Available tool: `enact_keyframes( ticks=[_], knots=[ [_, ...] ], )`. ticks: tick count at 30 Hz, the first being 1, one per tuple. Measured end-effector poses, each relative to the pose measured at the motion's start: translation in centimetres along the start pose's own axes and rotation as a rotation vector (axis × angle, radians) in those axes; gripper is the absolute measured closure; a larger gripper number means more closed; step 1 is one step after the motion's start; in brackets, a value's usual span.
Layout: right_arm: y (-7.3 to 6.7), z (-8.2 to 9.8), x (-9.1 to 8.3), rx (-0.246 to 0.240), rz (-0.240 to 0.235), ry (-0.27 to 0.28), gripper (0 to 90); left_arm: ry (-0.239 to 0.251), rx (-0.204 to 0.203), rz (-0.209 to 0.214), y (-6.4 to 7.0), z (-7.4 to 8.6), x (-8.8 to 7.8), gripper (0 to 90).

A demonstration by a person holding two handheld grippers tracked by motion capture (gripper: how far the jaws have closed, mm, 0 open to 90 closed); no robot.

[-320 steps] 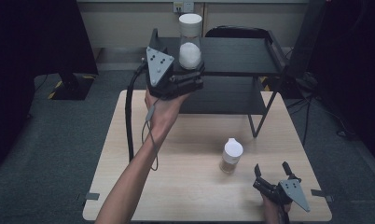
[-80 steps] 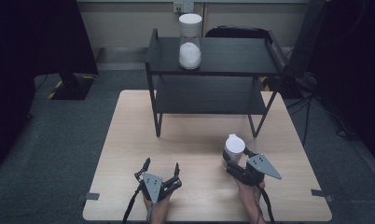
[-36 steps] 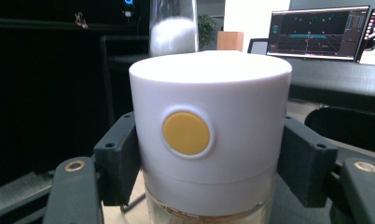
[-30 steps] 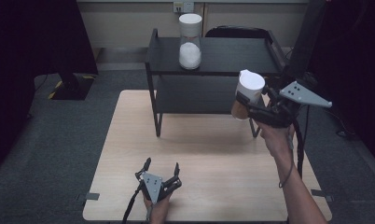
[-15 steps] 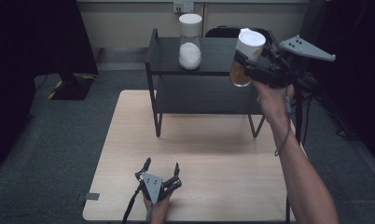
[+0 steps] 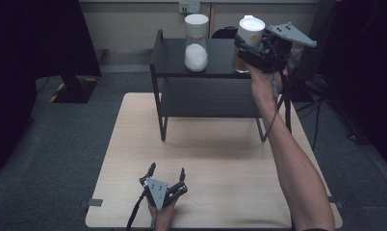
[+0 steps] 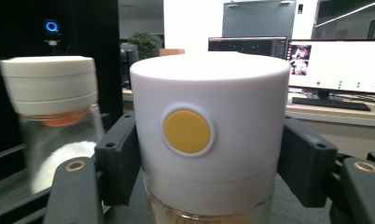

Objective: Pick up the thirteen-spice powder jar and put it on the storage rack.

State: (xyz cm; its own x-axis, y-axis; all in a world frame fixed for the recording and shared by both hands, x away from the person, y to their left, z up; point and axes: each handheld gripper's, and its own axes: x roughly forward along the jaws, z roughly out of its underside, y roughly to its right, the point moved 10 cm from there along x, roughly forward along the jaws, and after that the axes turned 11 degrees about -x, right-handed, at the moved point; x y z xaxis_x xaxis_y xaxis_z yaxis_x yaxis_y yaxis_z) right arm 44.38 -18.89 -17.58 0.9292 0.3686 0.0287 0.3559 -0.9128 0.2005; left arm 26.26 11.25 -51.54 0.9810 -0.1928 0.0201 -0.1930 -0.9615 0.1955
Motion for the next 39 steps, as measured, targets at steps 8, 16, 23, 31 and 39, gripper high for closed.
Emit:
enact_keyframes(
  ticks=[8, 16, 23, 31, 39],
  knots=[
    [-0.1, 0.8, 1.2, 0.002, 0.014, -0.008, 29.9, 0.0, 0.001, -0.001, 0.0, 0.0, 0.0, 2.4],
    [0.1, 0.8, 1.4, 0.02, 0.011, -0.015, 29.9, 0.001, 0.0, -0.004, 0.0, 0.0, 0.0, 1.7],
    [0.1, 0.8, 1.3, 0.035, 0.013, -0.012, 29.1, 0.002, 0.0, -0.005, 0.0, 0.0, 0.0, 1.6],
    [-0.8, 1.6, 1.2, 0.007, 0.049, 0.033, 5.5, 0.001, 0.0, -0.006, 0.0, 0.0, 0.0, 1.5],
    [-0.8, 1.7, 1.3, 0.026, 0.046, 0.033, 0.0, 0.001, 0.001, -0.008, 0.1, 0.0, 0.0, 1.5]
  ],
)
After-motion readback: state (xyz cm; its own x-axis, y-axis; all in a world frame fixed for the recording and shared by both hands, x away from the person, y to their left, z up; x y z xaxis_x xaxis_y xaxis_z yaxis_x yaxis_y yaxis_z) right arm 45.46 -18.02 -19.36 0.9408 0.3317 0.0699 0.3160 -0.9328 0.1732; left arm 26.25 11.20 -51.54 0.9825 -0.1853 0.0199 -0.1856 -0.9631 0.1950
